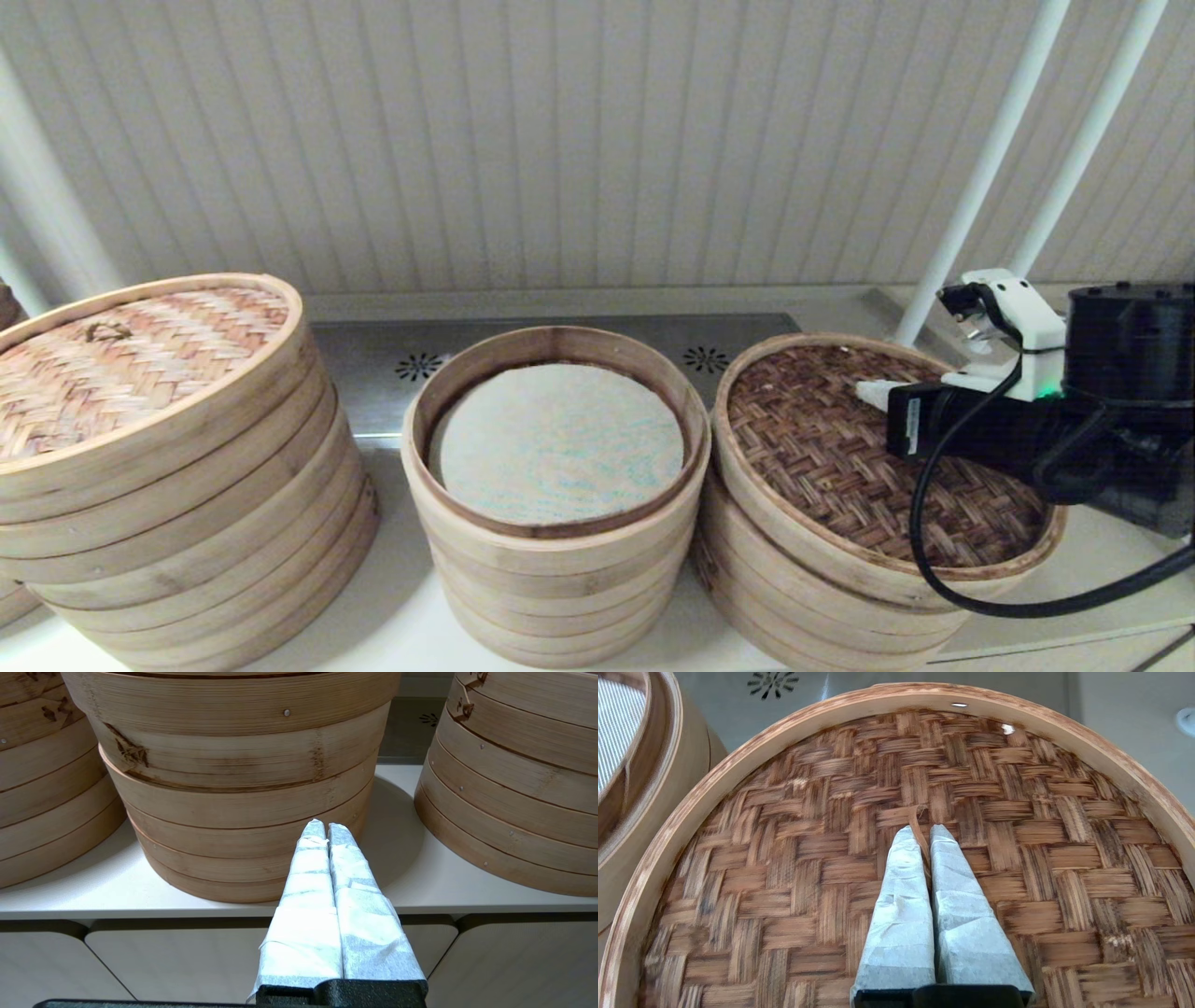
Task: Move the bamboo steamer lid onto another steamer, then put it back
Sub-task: Pick up the steamer, then put the steamer
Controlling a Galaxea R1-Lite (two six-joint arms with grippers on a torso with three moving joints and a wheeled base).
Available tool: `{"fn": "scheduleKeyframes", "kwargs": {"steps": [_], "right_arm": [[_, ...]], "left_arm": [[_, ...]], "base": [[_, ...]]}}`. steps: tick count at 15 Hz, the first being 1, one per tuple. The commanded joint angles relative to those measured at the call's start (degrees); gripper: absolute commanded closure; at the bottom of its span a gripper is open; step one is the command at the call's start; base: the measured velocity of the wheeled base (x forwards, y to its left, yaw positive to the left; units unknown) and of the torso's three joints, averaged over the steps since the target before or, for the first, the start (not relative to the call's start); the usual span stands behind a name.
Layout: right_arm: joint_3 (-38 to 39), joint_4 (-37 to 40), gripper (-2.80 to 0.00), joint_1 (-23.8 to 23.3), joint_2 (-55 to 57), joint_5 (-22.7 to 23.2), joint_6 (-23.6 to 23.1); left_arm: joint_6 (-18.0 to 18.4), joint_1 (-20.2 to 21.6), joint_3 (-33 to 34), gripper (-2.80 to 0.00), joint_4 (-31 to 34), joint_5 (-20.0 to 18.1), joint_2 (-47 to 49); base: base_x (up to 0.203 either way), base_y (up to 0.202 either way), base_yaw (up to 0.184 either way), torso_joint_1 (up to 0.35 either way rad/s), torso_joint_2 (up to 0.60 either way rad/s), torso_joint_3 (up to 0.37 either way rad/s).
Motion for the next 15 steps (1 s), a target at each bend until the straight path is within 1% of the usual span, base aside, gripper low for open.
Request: {"fn": "scheduleKeyframes", "kwargs": {"steps": [1, 7, 12, 13, 15], "right_arm": [[-0.47, 0.04, 0.00, -0.09, -1.76, -0.01, -0.04], [-5.76, 7.38, 0.00, -0.13, -6.32, 0.17, 0.19], [-12.84, 13.20, 0.00, 0.43, -7.34, 0.21, 0.66], [-14.95, 14.45, 0.00, 0.77, -7.08, 0.23, 1.27], [-19.61, 17.08, 0.00, 3.18, -6.27, 0.19, 3.85]], "left_arm": [[0.01, 0.00, 0.00, 0.00, 0.00, 0.03, -0.01], [-0.07, 0.00, 0.00, 0.00, 0.00, 0.03, -0.01], [0.01, 0.00, 0.00, 0.00, 0.00, -0.01, -0.01], [-0.04, 0.00, 0.00, 0.00, 0.00, 0.03, -0.01], [0.01, 0.00, 0.00, 0.00, 0.00, 0.03, -0.01]], "base": [[0.000, 0.000, 0.000, 0.000, 0.00, 0.000], [0.000, 0.000, 0.000, 0.000, 0.00, 0.000], [0.000, 0.000, 0.000, 0.000, 0.00, 0.000], [0.000, 0.000, 0.000, 0.000, 0.00, 0.000], [0.000, 0.000, 0.000, 0.000, 0.00, 0.000]]}}
